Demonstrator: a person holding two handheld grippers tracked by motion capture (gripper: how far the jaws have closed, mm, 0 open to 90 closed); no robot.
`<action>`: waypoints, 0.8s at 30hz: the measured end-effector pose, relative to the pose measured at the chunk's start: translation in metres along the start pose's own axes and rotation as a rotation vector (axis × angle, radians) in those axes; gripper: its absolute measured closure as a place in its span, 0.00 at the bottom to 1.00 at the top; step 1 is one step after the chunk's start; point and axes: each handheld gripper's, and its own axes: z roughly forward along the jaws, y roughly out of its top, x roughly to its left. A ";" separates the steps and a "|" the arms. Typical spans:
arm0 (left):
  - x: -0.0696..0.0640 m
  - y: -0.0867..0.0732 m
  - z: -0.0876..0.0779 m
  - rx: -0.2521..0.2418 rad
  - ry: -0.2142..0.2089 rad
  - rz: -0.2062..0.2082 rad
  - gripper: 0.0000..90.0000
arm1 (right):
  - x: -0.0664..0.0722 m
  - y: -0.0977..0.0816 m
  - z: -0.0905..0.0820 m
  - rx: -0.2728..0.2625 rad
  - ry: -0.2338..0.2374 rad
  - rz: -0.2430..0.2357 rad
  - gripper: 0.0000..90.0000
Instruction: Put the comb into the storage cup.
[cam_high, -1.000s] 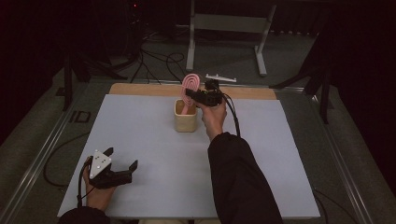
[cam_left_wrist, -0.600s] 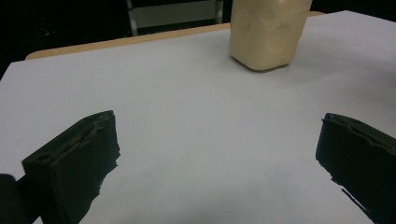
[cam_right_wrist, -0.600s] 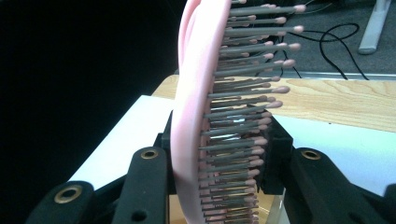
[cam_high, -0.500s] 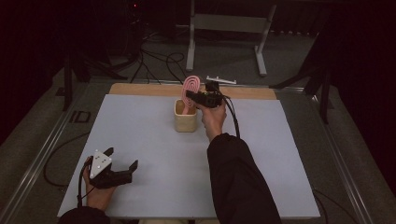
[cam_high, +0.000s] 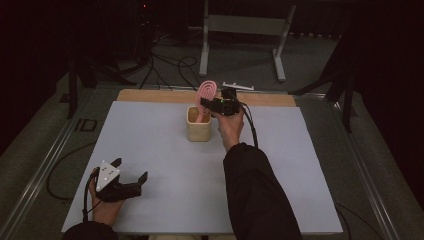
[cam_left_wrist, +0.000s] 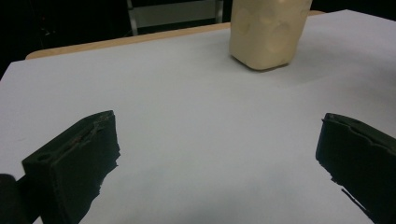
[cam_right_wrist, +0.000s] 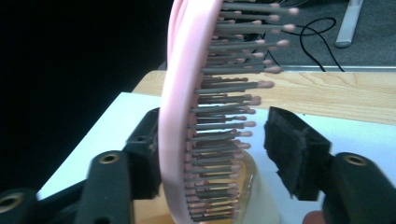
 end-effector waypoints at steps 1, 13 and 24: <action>0.000 0.000 0.000 0.000 0.000 0.000 0.00 | -0.001 0.000 -0.001 0.004 0.003 -0.001 0.43; -0.001 0.000 0.002 0.005 0.002 0.005 0.00 | 0.002 -0.002 -0.012 0.028 -0.018 -0.083 0.15; -0.001 -0.001 0.003 0.009 0.005 0.005 0.00 | 0.006 -0.010 -0.028 0.063 -0.012 -0.206 0.11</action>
